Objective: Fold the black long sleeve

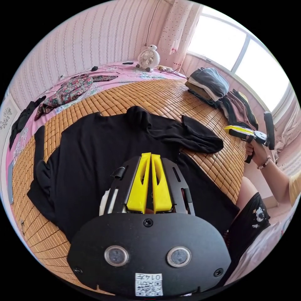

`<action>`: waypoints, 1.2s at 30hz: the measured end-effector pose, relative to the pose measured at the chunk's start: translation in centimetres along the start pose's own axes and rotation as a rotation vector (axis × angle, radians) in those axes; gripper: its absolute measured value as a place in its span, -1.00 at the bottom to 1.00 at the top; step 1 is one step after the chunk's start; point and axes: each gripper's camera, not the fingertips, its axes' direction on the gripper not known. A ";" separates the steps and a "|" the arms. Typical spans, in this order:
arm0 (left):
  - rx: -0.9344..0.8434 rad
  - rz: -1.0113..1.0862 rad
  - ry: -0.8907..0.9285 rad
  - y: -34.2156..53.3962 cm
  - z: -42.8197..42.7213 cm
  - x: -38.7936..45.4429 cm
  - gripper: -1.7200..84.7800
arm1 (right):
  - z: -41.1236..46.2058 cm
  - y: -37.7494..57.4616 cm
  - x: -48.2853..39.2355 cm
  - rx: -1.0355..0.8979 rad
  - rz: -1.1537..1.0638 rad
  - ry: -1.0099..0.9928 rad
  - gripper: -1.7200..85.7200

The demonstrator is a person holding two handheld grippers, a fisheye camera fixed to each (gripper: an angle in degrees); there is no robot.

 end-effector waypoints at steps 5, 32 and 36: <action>-0.061 -0.013 0.008 -5.2 5.9 1.6 -0.98 | 6.9 -3.8 -4.2 -0.124 -0.155 -0.019 -0.78; -0.234 -0.051 -0.102 -16.7 17.7 2.3 -0.98 | -1.6 13.5 12.2 -0.101 0.323 0.196 -0.86; -0.247 -0.028 -0.106 -18.0 18.5 2.7 -0.98 | -0.9 12.6 10.5 -0.115 0.171 0.340 -0.96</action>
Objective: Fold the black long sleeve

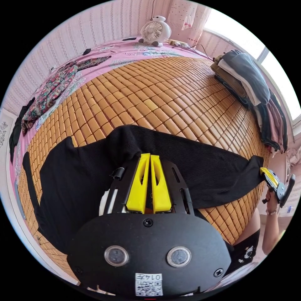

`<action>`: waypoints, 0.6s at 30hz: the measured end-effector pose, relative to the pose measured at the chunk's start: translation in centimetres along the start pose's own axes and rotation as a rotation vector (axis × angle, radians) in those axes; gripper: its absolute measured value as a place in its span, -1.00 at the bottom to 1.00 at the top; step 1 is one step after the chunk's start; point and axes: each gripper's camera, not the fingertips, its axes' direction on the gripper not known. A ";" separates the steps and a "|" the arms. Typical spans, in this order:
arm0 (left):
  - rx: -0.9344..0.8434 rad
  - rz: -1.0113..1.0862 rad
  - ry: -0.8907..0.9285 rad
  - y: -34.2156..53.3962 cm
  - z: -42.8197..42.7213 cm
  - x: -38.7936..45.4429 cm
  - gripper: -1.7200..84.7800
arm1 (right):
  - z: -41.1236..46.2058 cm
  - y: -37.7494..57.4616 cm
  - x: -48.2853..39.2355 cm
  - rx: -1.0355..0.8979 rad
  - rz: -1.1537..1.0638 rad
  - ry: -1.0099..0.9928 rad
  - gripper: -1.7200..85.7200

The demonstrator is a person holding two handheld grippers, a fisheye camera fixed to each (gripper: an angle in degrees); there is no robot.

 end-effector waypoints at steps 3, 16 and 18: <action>0.065 0.021 -0.032 -0.4 -0.6 0.5 -0.98 | -0.3 -0.3 1.1 0.048 0.015 -0.008 -0.98; 0.085 -0.022 0.027 -4.7 -0.2 2.4 -0.98 | -1.6 0.4 4.9 -0.015 0.090 -0.093 -0.84; 0.087 -0.004 -0.010 -3.5 -1.1 2.6 -0.97 | -2.2 1.3 5.0 -0.004 0.112 -0.152 -0.82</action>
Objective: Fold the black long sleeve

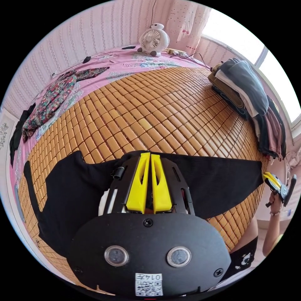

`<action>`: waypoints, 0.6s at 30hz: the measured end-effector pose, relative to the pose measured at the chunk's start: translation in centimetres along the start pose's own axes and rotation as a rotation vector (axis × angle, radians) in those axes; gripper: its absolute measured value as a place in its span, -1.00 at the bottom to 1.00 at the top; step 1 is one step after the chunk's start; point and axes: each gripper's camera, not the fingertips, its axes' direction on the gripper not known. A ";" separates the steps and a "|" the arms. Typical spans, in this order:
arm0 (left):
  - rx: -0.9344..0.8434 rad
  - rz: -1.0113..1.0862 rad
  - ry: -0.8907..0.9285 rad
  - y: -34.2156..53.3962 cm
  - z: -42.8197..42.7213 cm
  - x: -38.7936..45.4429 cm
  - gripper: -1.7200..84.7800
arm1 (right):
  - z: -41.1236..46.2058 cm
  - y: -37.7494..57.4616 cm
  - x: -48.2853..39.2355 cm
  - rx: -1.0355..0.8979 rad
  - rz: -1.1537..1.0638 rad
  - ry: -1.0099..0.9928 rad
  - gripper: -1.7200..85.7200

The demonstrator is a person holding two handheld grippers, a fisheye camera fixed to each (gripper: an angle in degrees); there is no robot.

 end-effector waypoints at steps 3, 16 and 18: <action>-0.006 0.009 -0.021 1.4 0.0 -0.1 -0.96 | 1.1 1.3 -0.1 -0.065 0.024 -0.041 -0.81; 0.011 0.002 -0.048 -4.4 1.5 1.6 -0.98 | 1.1 0.6 -1.6 0.017 -0.077 0.090 -0.98; 0.033 -0.005 -0.017 -5.5 1.6 2.0 -0.98 | 0.8 0.3 -1.5 0.035 -0.077 0.103 -0.98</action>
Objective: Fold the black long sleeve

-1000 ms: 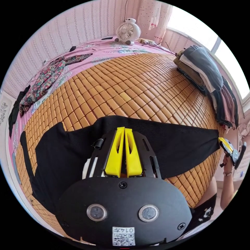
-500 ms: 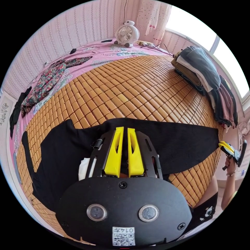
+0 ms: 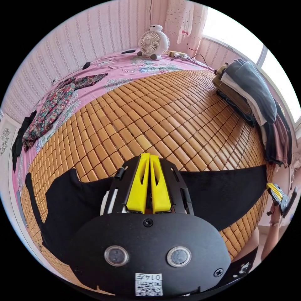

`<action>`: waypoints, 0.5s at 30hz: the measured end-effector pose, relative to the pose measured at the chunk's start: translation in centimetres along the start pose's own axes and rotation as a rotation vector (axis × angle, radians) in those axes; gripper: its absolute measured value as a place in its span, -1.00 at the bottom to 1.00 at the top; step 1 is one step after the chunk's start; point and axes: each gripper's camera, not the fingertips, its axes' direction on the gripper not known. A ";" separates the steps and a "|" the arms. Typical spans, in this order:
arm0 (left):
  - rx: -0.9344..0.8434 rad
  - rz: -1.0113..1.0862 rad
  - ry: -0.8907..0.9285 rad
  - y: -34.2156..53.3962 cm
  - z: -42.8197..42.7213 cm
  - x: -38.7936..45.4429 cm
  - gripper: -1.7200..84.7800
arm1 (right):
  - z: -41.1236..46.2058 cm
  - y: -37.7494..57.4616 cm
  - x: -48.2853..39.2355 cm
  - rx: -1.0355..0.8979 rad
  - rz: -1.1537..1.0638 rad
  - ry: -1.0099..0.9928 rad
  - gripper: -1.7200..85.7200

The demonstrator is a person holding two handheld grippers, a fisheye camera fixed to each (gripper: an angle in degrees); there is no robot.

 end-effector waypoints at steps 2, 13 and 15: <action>-0.032 0.037 0.004 -0.8 0.6 1.0 -0.98 | 0.0 -0.2 0.3 -0.007 0.002 -0.011 -0.98; -0.032 0.003 -0.070 5.0 -3.4 -1.3 -0.79 | -0.3 1.8 -0.2 -0.025 0.074 -0.069 -0.98; -0.091 -0.013 -0.086 5.0 -2.3 -1.3 -0.77 | -0.3 1.6 -0.5 -0.032 0.063 -0.061 -0.98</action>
